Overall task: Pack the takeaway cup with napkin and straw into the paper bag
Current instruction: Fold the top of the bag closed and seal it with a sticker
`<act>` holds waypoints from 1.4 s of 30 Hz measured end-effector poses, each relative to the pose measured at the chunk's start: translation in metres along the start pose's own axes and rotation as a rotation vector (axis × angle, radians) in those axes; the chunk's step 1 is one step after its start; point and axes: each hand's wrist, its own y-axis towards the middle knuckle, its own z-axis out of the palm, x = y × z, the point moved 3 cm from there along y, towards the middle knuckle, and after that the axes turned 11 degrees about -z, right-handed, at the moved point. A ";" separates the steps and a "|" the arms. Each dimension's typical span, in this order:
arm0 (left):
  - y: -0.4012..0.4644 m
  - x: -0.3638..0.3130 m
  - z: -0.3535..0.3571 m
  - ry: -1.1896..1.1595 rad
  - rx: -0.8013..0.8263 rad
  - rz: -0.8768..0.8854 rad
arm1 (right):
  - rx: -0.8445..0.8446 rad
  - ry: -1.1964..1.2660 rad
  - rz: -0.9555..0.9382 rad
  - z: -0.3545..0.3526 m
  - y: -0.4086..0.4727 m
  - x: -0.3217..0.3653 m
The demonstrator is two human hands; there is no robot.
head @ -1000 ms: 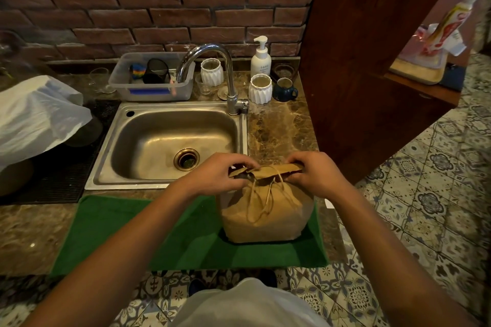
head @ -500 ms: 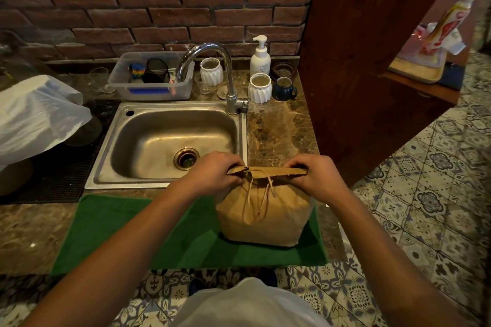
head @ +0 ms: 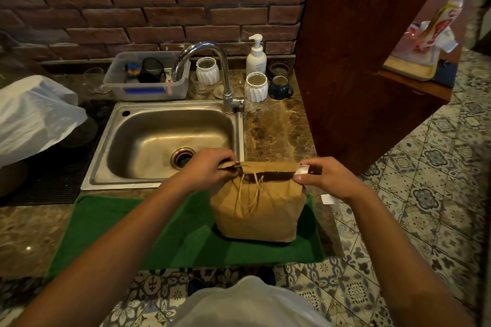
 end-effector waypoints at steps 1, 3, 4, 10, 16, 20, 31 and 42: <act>0.000 -0.001 0.001 0.009 -0.008 0.000 | -0.029 -0.019 -0.007 0.001 0.002 -0.001; -0.001 -0.002 0.001 0.014 -0.026 -0.003 | -0.092 -0.059 -0.018 0.003 0.005 -0.002; -0.002 -0.002 0.001 0.004 -0.031 -0.002 | -0.122 -0.077 -0.026 0.004 0.006 -0.002; -0.019 0.007 -0.005 -0.289 0.126 -0.072 | -0.232 -0.081 -0.067 0.003 0.005 -0.011; -0.015 0.005 -0.008 -0.299 0.142 -0.097 | -0.265 -0.085 -0.074 0.004 0.007 -0.017; -0.012 0.008 -0.002 -0.279 0.170 -0.128 | -0.300 -0.061 -0.071 0.005 0.008 -0.018; -0.005 0.006 0.007 -0.173 0.036 -0.148 | -0.110 0.088 0.000 -0.008 0.004 -0.009; -0.010 0.000 0.009 -0.151 -0.038 -0.086 | 0.172 -0.164 0.054 0.001 0.038 0.016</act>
